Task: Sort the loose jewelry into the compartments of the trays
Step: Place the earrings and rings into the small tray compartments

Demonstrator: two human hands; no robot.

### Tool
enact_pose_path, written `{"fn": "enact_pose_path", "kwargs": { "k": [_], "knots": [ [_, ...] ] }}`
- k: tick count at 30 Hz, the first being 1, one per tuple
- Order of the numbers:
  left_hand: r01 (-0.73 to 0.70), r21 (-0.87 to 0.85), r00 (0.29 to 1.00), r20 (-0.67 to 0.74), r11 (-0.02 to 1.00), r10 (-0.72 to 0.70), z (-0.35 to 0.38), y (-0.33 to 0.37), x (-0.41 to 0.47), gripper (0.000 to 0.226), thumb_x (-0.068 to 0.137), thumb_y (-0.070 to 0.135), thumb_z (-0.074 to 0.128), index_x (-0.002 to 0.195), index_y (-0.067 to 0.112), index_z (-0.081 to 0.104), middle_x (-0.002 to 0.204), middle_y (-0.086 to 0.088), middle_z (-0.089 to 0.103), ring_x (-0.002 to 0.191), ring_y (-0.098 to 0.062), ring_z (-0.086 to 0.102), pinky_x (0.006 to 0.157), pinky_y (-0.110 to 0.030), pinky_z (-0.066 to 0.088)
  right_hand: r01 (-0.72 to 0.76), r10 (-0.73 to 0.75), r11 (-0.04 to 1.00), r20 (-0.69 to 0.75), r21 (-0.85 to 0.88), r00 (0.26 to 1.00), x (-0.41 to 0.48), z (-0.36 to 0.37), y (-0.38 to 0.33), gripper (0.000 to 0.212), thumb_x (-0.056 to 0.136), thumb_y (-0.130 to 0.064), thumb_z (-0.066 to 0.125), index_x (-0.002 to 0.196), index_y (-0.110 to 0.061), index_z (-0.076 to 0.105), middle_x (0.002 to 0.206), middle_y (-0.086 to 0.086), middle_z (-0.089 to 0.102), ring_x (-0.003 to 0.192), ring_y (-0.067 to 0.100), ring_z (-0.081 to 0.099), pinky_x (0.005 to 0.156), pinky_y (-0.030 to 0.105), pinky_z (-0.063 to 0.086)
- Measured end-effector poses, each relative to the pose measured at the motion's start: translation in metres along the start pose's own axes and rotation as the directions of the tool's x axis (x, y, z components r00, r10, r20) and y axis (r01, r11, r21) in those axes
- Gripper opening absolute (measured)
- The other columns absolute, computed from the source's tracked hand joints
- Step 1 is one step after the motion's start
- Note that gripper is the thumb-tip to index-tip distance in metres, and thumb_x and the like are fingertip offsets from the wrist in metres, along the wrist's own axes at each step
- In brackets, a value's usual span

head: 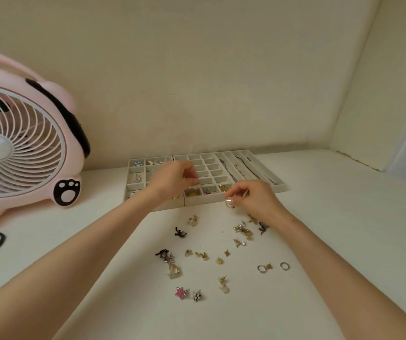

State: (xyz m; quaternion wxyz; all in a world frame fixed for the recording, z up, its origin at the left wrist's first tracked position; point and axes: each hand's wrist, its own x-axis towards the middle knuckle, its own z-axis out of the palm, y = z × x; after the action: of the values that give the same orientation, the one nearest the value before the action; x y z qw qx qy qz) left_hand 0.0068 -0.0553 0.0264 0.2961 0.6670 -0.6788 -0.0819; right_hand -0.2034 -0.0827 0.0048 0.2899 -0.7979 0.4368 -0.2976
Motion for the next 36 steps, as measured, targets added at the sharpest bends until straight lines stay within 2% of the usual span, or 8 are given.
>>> {"fn": "enact_pose_path", "kwargs": {
  "k": [3,6,10,12,18,26,32,36],
  "knots": [
    [0.030,0.078,1.000,-0.009,0.997,-0.030,0.013,0.003,0.028,0.011,0.084,0.023,0.067,0.090,0.014,0.064,0.091,0.001,0.067,0.082,-0.017,0.058,0.067,-0.029,0.045,-0.009,0.009,1.000,-0.029,0.006,1.000,0.001,-0.001,0.003,0.010,0.079,-0.010,0.072,0.082,-0.020,0.073,0.078,0.003,0.064,0.068,0.005,0.051,0.072,0.023,0.045],
    [0.039,0.146,0.999,0.014,0.989,-0.041,0.026,0.004,0.048,0.012,0.084,0.024,0.067,0.091,0.015,0.064,0.097,-0.002,0.067,0.090,-0.020,0.059,0.075,-0.033,0.048,-0.017,0.018,1.000,-0.055,0.013,0.998,0.002,-0.001,0.006,0.008,0.079,-0.015,0.073,0.082,-0.022,0.073,0.083,0.002,0.068,0.073,0.007,0.054,0.077,0.028,0.048],
    [0.050,0.216,0.994,0.081,0.975,-0.069,0.036,0.001,0.058,0.010,0.084,0.028,0.067,0.085,0.020,0.061,0.095,0.000,0.067,0.091,-0.019,0.060,0.080,-0.035,0.050,-0.032,0.036,0.998,-0.085,0.048,0.996,0.005,0.000,0.011,0.004,0.080,-0.021,0.073,0.079,-0.025,0.072,0.086,0.001,0.070,0.082,0.014,0.060,0.078,0.031,0.048],
    [0.041,0.227,0.993,0.099,0.973,-0.065,0.036,-0.001,0.057,0.012,0.084,0.031,0.067,0.086,0.020,0.061,0.093,0.002,0.065,0.088,-0.018,0.058,0.077,-0.033,0.050,-0.040,0.046,0.997,-0.095,0.062,0.994,0.005,0.000,0.011,0.005,0.079,-0.021,0.073,0.078,-0.026,0.073,0.085,-0.001,0.070,0.076,0.010,0.057,0.076,0.029,0.047],
    [0.008,0.187,1.000,0.023,0.982,-0.013,0.016,-0.008,0.041,0.016,0.089,0.025,0.061,0.096,0.012,0.066,0.098,-0.002,0.066,0.089,-0.020,0.059,0.076,-0.032,0.048,-0.062,0.075,0.995,-0.167,0.083,0.983,0.015,-0.001,0.007,0.008,0.076,-0.019,0.076,0.080,-0.024,0.073,0.081,-0.007,0.067,0.080,0.007,0.058,0.078,0.027,0.047],
    [-0.016,0.160,0.997,-0.068,0.987,0.027,-0.007,-0.018,-0.007,0.008,0.088,0.022,0.060,0.085,0.017,0.066,0.084,0.006,0.061,0.070,-0.010,0.050,0.066,-0.028,0.042,-0.112,0.107,0.993,-0.148,-0.026,0.983,0.066,0.017,-0.024,0.005,0.083,-0.027,0.070,0.082,-0.022,0.069,0.088,-0.009,0.067,0.087,0.011,0.063,0.077,0.030,0.050],
    [-0.054,0.135,0.998,-0.020,0.989,0.058,-0.009,-0.024,-0.034,0.010,0.084,0.021,0.064,0.077,0.027,0.063,0.081,0.009,0.057,0.063,-0.001,0.046,0.060,-0.018,0.036,-0.144,0.126,0.978,-0.123,-0.149,0.984,0.082,0.045,-0.028,0.008,0.086,-0.026,0.065,0.080,-0.027,0.070,0.098,-0.006,0.071,0.094,0.016,0.064,0.067,0.026,0.045],
    [-0.098,0.027,0.988,0.118,0.995,0.094,-0.014,-0.021,-0.047,0.008,0.084,0.021,0.066,0.078,0.027,0.064,0.084,0.009,0.060,0.071,-0.011,0.054,0.065,-0.019,0.041,-0.150,0.130,0.977,-0.137,-0.148,0.982,0.073,0.038,-0.022,0.007,0.085,-0.030,0.066,0.088,-0.025,0.072,0.098,-0.005,0.071,0.092,0.017,0.065,0.070,0.027,0.046]
  ]
}}
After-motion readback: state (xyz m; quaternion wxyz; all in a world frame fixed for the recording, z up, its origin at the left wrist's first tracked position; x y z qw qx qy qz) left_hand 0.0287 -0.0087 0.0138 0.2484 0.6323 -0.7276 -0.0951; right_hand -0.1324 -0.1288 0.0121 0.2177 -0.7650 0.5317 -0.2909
